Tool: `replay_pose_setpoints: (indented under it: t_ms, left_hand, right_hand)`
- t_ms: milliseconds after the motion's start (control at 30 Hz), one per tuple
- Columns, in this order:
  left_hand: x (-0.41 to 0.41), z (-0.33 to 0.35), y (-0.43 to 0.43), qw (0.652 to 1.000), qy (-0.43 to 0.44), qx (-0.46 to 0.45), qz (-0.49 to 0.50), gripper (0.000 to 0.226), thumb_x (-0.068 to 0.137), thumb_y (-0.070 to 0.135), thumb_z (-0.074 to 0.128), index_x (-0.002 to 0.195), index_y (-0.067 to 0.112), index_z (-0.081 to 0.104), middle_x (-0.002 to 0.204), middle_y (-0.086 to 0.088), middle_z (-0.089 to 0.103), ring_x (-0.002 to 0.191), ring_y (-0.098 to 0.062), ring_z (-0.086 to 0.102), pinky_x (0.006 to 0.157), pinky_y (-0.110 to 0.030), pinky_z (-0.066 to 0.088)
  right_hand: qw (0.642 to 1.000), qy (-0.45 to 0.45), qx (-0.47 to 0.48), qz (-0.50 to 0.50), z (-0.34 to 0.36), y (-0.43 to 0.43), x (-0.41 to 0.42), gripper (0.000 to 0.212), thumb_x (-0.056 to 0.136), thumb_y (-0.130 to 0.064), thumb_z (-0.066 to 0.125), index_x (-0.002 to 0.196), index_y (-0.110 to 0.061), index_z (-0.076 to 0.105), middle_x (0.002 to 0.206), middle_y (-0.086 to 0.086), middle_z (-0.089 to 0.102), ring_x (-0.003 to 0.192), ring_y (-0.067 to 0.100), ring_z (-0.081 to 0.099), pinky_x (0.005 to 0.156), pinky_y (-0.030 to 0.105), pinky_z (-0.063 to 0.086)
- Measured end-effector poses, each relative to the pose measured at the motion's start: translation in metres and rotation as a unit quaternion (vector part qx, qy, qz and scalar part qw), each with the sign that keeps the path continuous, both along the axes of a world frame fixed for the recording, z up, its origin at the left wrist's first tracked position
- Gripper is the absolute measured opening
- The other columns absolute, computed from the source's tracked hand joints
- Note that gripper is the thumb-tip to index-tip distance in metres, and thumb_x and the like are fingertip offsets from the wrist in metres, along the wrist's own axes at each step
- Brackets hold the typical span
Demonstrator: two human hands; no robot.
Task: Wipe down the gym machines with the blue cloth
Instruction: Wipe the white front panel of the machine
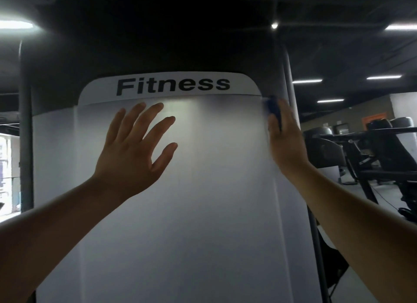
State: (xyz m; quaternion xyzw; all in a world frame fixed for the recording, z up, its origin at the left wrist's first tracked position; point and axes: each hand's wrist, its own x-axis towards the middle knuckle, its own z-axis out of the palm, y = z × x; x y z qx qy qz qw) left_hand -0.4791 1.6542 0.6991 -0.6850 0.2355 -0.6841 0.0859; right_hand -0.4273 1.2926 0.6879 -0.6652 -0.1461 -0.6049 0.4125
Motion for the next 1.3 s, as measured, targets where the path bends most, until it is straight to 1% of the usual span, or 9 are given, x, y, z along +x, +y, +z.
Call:
replay_pose_setpoints:
  t_ms: [100, 200, 367, 533, 667, 833, 967, 1133, 1300]
  left_hand:
    - [-0.001, 0.001, -0.001, 1.000, 0.004, -0.002, 0.001, 0.059, 0.112, 0.054, 0.047, 0.160, 0.019, 0.052, 0.173, -0.010, 0.039, 0.164, -0.035, 0.029, 0.132, -0.063, 0.020]
    - [0.000, 0.001, -0.001, 1.000, 0.003, -0.004, -0.001, 0.059, 0.111, 0.053, 0.047, 0.159, 0.019, 0.052, 0.173, -0.010, 0.039, 0.164, -0.036, 0.029, 0.132, -0.063, 0.020]
    - [0.000, 0.001, -0.003, 1.000, 0.009, -0.004, -0.001, 0.061, 0.111, 0.056, 0.045, 0.159, 0.019, 0.052, 0.172, -0.012, 0.039, 0.164, -0.036, 0.029, 0.133, -0.063, 0.020]
    - [0.000, 0.002, 0.000, 1.000, 0.002, -0.003, -0.001, 0.062, 0.110, 0.055, 0.046, 0.159, 0.018, 0.052, 0.172, -0.012, 0.039, 0.163, -0.036, 0.029, 0.133, -0.062, 0.019]
    - [-0.002, 0.002, 0.000, 1.000, 0.002, -0.001, 0.000, 0.062, 0.111, 0.054, 0.046, 0.159, 0.017, 0.052, 0.171, -0.012, 0.040, 0.163, -0.037, 0.031, 0.133, -0.062, 0.019]
    - [0.000, 0.000, -0.001, 1.000, -0.002, -0.006, -0.003, 0.061, 0.111, 0.054, 0.046, 0.159, 0.017, 0.052, 0.171, -0.012, 0.040, 0.163, -0.037, 0.031, 0.133, -0.062, 0.020]
    - [-0.003, -0.001, -0.003, 1.000, 0.005, -0.008, -0.006, 0.062, 0.110, 0.054, 0.046, 0.159, 0.017, 0.051, 0.171, -0.013, 0.040, 0.163, -0.038, 0.031, 0.133, -0.062, 0.019]
    - [-0.001, -0.001, -0.001, 1.000, 0.003, -0.007, -0.004, 0.061, 0.111, 0.053, 0.045, 0.160, 0.017, 0.052, 0.171, -0.013, 0.040, 0.163, -0.038, 0.031, 0.132, -0.064, 0.020]
    - [-0.001, -0.002, -0.002, 1.000, -0.002, -0.006, -0.003, 0.060, 0.112, 0.052, 0.046, 0.160, 0.017, 0.052, 0.171, -0.013, 0.041, 0.162, -0.038, 0.031, 0.133, -0.063, 0.020]
  right_hand:
    - [0.990, 0.051, 0.127, 0.025, 0.013, -0.013, 0.012, 0.049, 0.114, -0.051, 0.036, 0.163, -0.043, 0.037, 0.159, -0.006, 0.053, 0.142, 0.017, 0.055, 0.117, 0.046, 0.049]
    - [0.998, 0.022, 0.059, 0.024, 0.006, -0.016, 0.010, 0.051, 0.115, -0.051, 0.038, 0.166, -0.047, 0.030, 0.170, -0.014, 0.039, 0.155, 0.009, 0.040, 0.125, 0.034, 0.036]
    - [0.990, 0.065, 0.128, 0.012, -0.007, -0.037, 0.022, 0.043, 0.114, -0.048, 0.033, 0.154, -0.039, 0.047, 0.138, -0.004, 0.063, 0.125, 0.020, 0.064, 0.094, 0.032, 0.053]
    - [1.000, -0.003, 0.003, 0.005, -0.031, -0.009, 0.015, 0.052, 0.116, -0.052, 0.035, 0.167, -0.043, 0.028, 0.174, -0.015, 0.033, 0.161, 0.007, 0.029, 0.131, 0.038, 0.027]
    - [0.990, 0.036, 0.130, 0.027, -0.032, -0.019, 0.018, 0.056, 0.110, -0.063, 0.031, 0.161, -0.043, 0.038, 0.163, -0.010, 0.048, 0.150, 0.015, 0.047, 0.124, 0.052, 0.042]
    - [0.999, 0.001, -0.051, -0.008, -0.045, -0.001, 0.005, 0.054, 0.118, -0.049, 0.034, 0.170, -0.041, 0.025, 0.175, -0.020, 0.026, 0.163, 0.003, 0.019, 0.133, 0.038, 0.022]
    - [0.998, 0.032, 0.061, 0.009, -0.048, -0.005, 0.006, 0.058, 0.113, -0.064, 0.030, 0.168, -0.045, 0.026, 0.173, -0.018, 0.032, 0.162, 0.009, 0.028, 0.132, 0.050, 0.029]
    - [0.995, 0.002, -0.095, -0.022, -0.061, 0.011, -0.005, 0.055, 0.119, -0.048, 0.034, 0.171, -0.037, 0.023, 0.177, -0.021, 0.021, 0.164, 0.000, 0.010, 0.136, 0.041, 0.016]
    - [0.999, 0.040, 0.032, -0.008, -0.049, 0.012, -0.007, 0.056, 0.117, -0.048, 0.033, 0.171, -0.038, 0.023, 0.177, -0.016, 0.023, 0.165, 0.006, 0.015, 0.135, 0.049, 0.022]
